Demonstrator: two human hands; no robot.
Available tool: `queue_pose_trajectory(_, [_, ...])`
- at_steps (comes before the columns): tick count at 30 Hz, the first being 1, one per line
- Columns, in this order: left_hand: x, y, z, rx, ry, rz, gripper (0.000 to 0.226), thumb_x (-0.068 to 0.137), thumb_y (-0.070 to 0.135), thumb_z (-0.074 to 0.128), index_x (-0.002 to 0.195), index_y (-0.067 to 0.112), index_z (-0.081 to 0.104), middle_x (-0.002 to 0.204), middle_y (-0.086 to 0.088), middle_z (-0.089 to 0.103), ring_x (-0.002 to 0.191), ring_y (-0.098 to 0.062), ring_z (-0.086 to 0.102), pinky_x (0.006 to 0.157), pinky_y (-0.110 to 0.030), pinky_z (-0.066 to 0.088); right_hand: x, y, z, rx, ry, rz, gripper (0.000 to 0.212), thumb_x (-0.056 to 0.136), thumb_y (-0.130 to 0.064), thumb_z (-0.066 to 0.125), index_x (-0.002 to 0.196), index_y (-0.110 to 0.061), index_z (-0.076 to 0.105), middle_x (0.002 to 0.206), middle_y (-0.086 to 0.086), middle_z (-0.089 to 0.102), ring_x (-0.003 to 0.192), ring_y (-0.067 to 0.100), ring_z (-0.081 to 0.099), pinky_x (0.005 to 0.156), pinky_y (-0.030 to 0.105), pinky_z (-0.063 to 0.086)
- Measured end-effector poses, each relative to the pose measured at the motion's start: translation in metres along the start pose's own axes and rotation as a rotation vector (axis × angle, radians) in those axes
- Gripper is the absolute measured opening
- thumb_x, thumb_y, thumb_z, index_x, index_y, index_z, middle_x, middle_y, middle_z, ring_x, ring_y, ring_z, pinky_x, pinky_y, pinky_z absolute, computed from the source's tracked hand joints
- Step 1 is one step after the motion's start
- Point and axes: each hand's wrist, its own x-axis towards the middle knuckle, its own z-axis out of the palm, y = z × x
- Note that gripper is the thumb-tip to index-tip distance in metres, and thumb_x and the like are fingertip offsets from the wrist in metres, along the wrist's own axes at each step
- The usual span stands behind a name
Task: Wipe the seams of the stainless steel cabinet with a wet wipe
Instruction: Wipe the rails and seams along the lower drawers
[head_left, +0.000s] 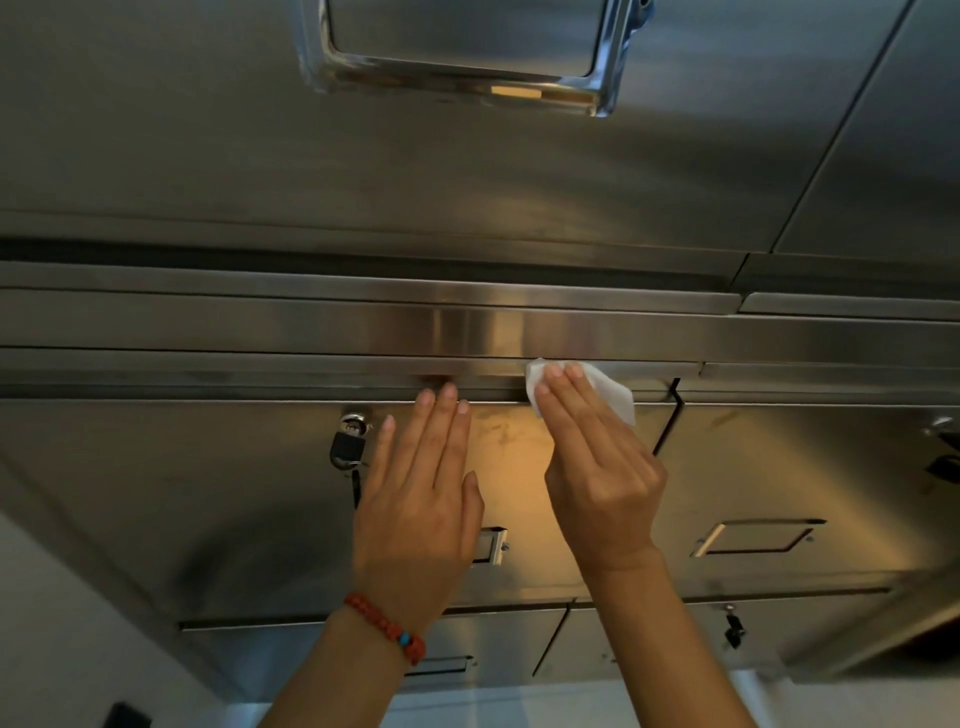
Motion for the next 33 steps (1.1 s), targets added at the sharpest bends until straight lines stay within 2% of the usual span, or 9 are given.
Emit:
queue_pose_trajectory(3, [0.000,0.000,0.000,-0.020,-0.011,-0.008,0.048,0.088,0.018,0.037,0.129,-0.003,0.050,0.136,-0.018,0.048,0.128,-0.033,0.043,0.108,-0.047,0.026,0.001,-0.011,0.006,0.013,0.004,-0.009,0.019,0.089,0.005,0.058,0.101,0.001,0.072,0.109,0.014,0.068,0.106,0.022,0.064,0.090,0.032,0.053])
queue_pose_trajectory(9, [0.000,0.002,-0.001,0.002,-0.013,-0.013,0.048,0.088,0.019,0.037,0.127,-0.004,0.052,0.135,-0.019,0.049,0.126,-0.034,0.045,0.104,-0.057,0.030,0.002,-0.001,0.001,0.027,-0.040,-0.056,0.022,0.087,0.006,0.061,0.106,0.000,0.070,0.112,0.013,0.067,0.108,0.022,0.063,0.092,0.032,0.052])
queue_pose_trajectory(12, [0.001,0.001,-0.002,0.000,-0.014,-0.012,0.047,0.088,0.019,0.037,0.127,-0.003,0.052,0.135,-0.019,0.049,0.126,-0.034,0.046,0.105,-0.053,0.032,0.001,-0.005,0.002,0.014,-0.019,-0.018,0.021,0.085,0.007,0.062,0.104,0.001,0.070,0.111,0.015,0.067,0.108,0.023,0.063,0.091,0.033,0.053])
queue_pose_trajectory(17, [0.000,0.000,-0.002,-0.013,-0.018,-0.003,0.048,0.087,0.018,0.038,0.127,-0.003,0.051,0.135,-0.019,0.049,0.127,-0.033,0.045,0.107,-0.051,0.032,0.007,-0.017,0.009,0.074,-0.036,-0.085,0.022,0.095,-0.001,0.051,0.104,0.000,0.070,0.110,0.015,0.067,0.107,0.023,0.064,0.090,0.032,0.053])
queue_pose_trajectory(24, [0.000,-0.002,-0.002,-0.002,-0.036,0.006,0.048,0.088,0.019,0.037,0.129,-0.003,0.050,0.136,-0.018,0.047,0.128,-0.034,0.043,0.108,-0.045,0.025,0.002,0.005,-0.003,0.024,-0.033,-0.037,0.023,0.084,0.009,0.063,0.103,0.000,0.071,0.111,0.013,0.067,0.107,0.022,0.064,0.088,0.034,0.055])
queue_pose_trajectory(30, [0.001,-0.003,-0.003,0.019,-0.045,0.012,0.048,0.088,0.019,0.037,0.128,-0.003,0.051,0.136,-0.018,0.048,0.127,-0.033,0.045,0.107,-0.050,0.031,-0.001,0.016,-0.009,0.000,-0.052,-0.014,0.032,0.074,0.015,0.071,0.103,0.000,0.071,0.110,0.013,0.067,0.106,0.023,0.063,0.088,0.035,0.054])
queue_pose_trajectory(33, [0.001,-0.003,-0.003,0.008,-0.033,0.015,0.047,0.088,0.018,0.037,0.127,-0.004,0.052,0.135,-0.018,0.049,0.126,-0.034,0.046,0.105,-0.047,0.028,-0.001,0.023,-0.012,-0.013,-0.045,-0.016,0.032,0.073,0.016,0.072,0.102,0.000,0.071,0.109,0.013,0.068,0.105,0.023,0.064,0.087,0.036,0.055])
